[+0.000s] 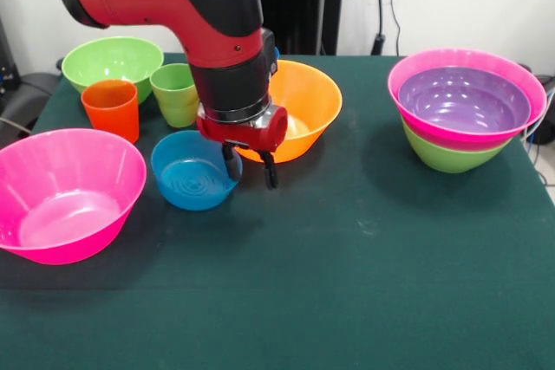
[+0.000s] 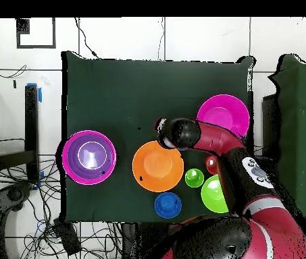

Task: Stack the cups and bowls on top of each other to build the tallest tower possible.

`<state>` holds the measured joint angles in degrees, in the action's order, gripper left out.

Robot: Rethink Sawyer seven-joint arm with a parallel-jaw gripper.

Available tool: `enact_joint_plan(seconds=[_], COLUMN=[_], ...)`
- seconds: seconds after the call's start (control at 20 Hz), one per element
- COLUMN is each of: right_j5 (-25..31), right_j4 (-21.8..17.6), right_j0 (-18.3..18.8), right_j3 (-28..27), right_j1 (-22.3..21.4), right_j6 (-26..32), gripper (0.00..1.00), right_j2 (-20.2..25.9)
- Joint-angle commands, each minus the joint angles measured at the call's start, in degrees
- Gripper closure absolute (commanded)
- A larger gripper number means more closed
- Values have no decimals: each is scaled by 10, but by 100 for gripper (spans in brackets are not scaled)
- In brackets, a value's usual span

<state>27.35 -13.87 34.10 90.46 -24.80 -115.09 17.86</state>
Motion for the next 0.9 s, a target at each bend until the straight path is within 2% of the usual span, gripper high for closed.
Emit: enact_joint_plan(seconds=[0.05, 0.55, 0.75, 0.9], right_j5=[-33, -35, -26, -2], right_j4=[-13, -24, -23, -20], right_j0=[-7, -5, -8, -12], right_j3=[-4, -17, -8, 1], right_j1=[43, 52, 36, 7], right_j6=[-21, -7, -10, -9], gripper=[0, 0, 0, 0], right_j2=[9, 5, 1, -5])
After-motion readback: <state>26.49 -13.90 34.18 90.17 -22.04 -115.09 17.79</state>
